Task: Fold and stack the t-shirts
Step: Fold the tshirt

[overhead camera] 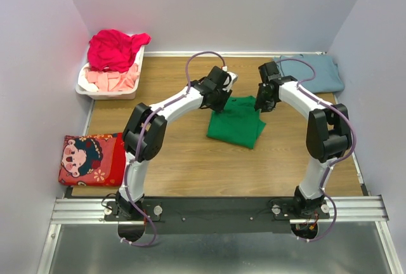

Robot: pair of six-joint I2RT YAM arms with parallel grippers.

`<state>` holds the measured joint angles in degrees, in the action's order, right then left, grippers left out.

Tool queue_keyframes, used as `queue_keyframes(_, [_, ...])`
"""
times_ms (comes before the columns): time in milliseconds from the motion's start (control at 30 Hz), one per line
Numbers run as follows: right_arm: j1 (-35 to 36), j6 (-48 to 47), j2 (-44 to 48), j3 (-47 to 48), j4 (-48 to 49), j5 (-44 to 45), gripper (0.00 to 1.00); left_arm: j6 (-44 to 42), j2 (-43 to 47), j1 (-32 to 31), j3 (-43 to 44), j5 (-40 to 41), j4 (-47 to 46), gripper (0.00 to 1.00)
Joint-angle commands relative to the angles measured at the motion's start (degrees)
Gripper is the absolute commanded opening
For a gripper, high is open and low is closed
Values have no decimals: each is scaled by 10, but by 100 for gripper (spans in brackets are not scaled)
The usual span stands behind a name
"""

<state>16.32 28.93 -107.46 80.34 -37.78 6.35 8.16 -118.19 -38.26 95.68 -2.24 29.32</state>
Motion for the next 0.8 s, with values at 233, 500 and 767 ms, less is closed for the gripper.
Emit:
queue_keyframes(233, [-22,-5,-2,-4,17,16,36,33,-14,41,23,-5,-43,44])
queue_keyframes(500, [-32,-9,-14,-9,32,16,35,40,-33,47,29,-82,-73,44])
queue_keyframes(767, [-35,-19,-37,-12,57,-20,32,53,-49,48,42,-84,-84,44])
